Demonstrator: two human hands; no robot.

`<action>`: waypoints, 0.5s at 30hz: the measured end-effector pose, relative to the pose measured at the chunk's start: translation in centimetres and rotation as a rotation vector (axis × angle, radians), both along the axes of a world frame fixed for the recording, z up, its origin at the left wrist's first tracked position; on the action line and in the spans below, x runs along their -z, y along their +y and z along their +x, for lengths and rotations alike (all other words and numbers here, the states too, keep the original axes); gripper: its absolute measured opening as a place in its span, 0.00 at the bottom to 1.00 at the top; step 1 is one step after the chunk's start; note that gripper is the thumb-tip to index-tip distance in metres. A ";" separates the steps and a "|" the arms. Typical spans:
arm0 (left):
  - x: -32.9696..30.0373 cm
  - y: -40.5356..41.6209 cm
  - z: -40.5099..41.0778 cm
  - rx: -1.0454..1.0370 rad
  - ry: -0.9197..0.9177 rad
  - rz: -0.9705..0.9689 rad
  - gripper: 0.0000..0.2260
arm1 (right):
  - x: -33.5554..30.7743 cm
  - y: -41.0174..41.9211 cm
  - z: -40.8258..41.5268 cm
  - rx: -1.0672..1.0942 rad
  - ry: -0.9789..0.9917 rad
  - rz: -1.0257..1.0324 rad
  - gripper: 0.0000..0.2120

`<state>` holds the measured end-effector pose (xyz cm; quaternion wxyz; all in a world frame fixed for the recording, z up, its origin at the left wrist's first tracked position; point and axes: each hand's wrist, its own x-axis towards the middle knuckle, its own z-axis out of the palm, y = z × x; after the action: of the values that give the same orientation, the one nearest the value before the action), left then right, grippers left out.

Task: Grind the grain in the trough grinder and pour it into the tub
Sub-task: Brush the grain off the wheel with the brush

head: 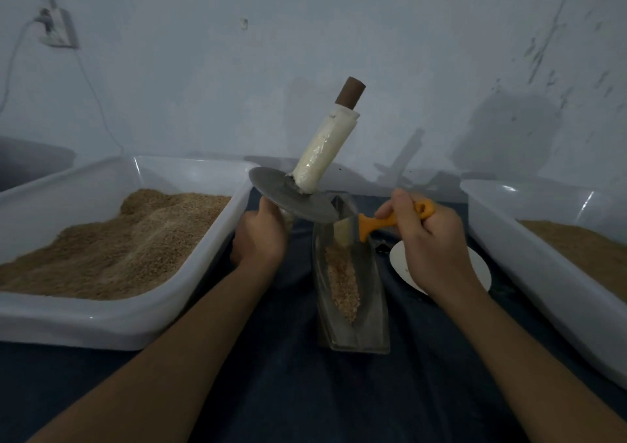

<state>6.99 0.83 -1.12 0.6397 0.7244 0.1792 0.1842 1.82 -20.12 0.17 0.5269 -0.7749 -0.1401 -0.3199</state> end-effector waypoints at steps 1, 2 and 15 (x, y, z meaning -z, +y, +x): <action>0.0 -0.1 -0.2 -0.009 0.001 -0.012 0.23 | 0.0 0.1 0.1 0.026 -0.041 -0.027 0.18; -0.1 -0.1 -0.2 -0.015 -0.001 -0.023 0.25 | 0.0 0.3 0.1 0.050 -0.085 -0.080 0.17; 0.4 0.1 0.5 -0.014 0.024 0.139 0.20 | 1.0 -0.6 1.4 -0.061 0.107 -0.243 0.16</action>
<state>7.52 0.91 -1.51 0.5844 0.7679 0.1787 0.1920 3.26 -20.76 -0.79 0.4452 -0.8444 -0.1730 -0.2424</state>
